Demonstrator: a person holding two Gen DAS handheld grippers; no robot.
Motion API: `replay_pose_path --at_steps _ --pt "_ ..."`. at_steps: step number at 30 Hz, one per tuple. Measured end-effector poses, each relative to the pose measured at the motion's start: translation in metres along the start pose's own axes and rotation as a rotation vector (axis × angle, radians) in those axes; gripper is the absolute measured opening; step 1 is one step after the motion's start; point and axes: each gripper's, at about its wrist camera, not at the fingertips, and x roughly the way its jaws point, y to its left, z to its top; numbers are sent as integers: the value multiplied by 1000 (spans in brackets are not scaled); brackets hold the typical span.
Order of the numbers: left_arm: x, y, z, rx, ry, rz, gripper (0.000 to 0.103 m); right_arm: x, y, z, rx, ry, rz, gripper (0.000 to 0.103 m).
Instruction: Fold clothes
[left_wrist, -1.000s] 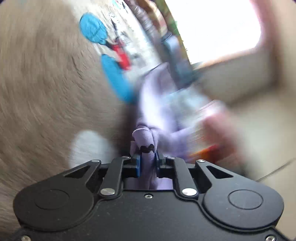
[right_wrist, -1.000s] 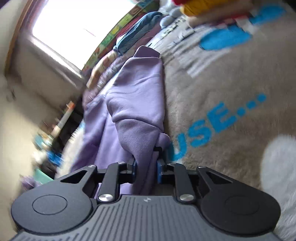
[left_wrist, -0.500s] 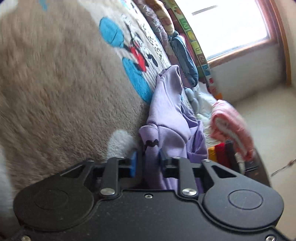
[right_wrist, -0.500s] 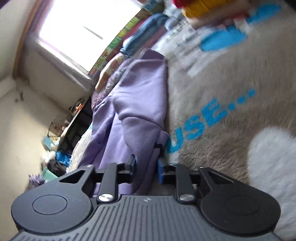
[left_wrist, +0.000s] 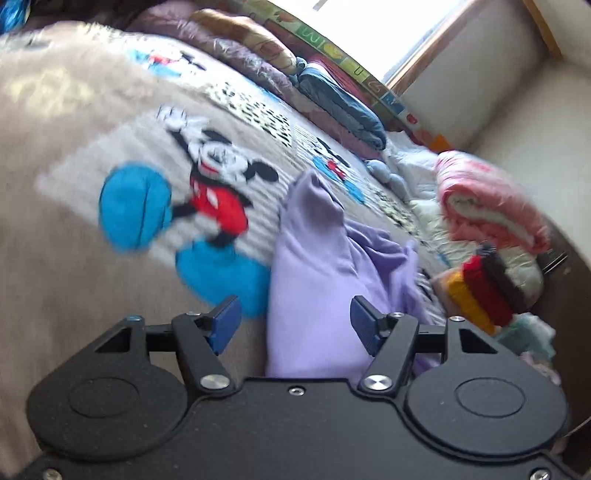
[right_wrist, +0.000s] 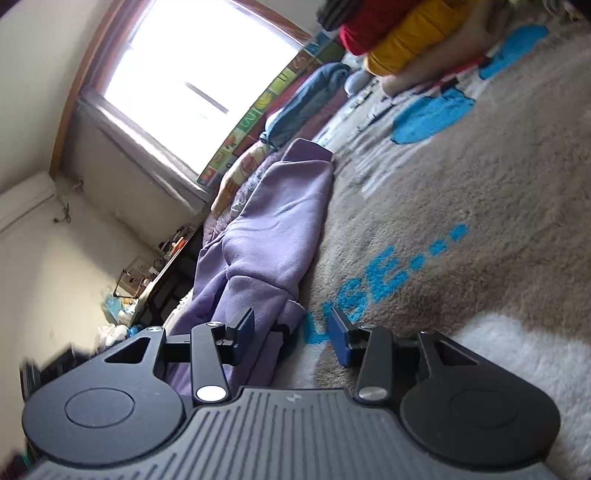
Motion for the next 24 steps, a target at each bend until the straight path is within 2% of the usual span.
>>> replay_pose_path --at_steps 4,9,15,18,24 --pt "31 -7 38 62 30 52 64 4 -1 -4 -33 -33 17 42" --pt "71 -26 75 138 56 68 64 3 -9 -6 -5 -61 65 37" --pt "120 -60 102 256 86 65 64 5 -15 -6 15 -66 142 38" --pt "144 -68 113 276 103 73 64 6 -18 -6 27 -65 174 38" --pt "182 -60 131 210 140 78 64 9 -24 -5 45 -60 231 38"
